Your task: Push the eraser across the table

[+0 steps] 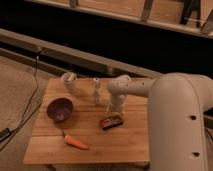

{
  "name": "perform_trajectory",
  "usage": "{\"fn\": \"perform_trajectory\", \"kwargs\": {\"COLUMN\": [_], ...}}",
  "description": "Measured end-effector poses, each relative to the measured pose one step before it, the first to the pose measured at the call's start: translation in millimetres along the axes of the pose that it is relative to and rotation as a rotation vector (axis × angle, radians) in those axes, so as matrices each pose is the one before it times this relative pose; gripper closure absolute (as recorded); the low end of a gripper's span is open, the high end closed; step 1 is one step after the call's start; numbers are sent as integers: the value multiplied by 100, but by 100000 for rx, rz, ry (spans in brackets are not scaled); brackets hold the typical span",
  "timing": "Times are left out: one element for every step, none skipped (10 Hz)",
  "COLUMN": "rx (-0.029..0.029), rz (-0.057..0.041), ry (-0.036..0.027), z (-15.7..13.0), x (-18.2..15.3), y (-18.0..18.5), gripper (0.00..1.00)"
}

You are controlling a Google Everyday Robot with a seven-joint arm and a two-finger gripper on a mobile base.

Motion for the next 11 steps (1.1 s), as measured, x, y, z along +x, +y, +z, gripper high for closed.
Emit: {"fn": "perform_trajectory", "kwargs": {"rx": [-353, -433, -167, -347, -397, -414, -324, -221, -166, -195, -393], "rz": [-1344, -1370, -789, -770, -621, -488, -448, -325, -457, -223, -210], "ry": [173, 427, 540, 626, 815, 1160, 1140, 1296, 1156, 553, 968], "z": [-54, -35, 52, 73, 108, 218, 203, 195, 210, 141, 209], "x": [-30, 19, 44, 70, 100, 180, 187, 223, 195, 33, 266], "y": [789, 954, 664, 770, 786, 768, 695, 601, 620, 458, 375], "gripper": [35, 35, 35, 35, 35, 35, 35, 35, 35, 35, 35]}}
